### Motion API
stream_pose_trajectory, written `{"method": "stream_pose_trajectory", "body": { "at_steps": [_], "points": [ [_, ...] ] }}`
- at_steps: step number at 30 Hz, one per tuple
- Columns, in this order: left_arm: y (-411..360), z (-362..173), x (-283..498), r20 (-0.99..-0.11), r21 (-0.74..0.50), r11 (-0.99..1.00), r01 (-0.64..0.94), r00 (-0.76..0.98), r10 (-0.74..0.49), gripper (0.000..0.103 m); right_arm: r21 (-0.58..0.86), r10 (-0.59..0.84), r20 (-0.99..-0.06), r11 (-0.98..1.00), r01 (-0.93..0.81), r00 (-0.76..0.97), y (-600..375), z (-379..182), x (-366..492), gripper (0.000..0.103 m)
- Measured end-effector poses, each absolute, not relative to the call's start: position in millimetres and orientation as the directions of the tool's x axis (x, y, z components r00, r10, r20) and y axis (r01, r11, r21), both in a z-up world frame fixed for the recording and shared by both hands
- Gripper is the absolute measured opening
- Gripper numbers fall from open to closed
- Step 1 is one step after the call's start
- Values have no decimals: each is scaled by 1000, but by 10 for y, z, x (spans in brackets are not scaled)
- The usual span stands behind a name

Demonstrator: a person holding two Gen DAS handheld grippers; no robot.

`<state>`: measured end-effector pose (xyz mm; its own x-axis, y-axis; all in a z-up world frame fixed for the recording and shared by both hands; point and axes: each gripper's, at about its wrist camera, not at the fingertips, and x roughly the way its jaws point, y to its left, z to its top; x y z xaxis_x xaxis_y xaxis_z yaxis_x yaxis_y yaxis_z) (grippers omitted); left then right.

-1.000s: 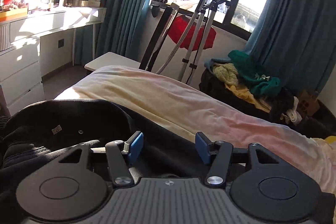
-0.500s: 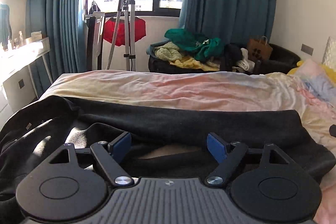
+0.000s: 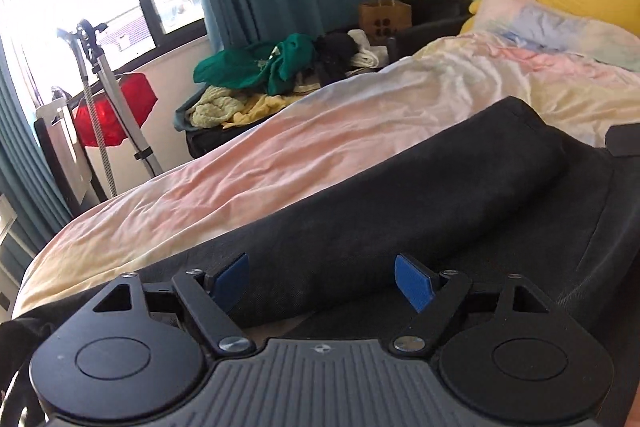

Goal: Fold clothes

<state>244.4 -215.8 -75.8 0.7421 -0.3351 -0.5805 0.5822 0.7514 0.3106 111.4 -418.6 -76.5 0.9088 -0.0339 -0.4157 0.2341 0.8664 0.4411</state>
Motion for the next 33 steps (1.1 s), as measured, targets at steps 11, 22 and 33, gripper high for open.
{"method": "stream_pose_trajectory", "body": {
  "at_steps": [11,22,33],
  "points": [
    [-2657,-1151,2710,-608,454,614,646,728,-316,92,462,-91,-473,821,335,876,-4352,-968,1277,7],
    [-2825,-1197,2760,-590,449,616,648,732,-341,92,478,-130,-436,805,351,891,-4410,-957,1211,71],
    [-3012,-1260,2820,-588,493,573,655,736,-336,85,547,-165,-441,730,410,882,-4592,-1019,1145,71]
  ]
}}
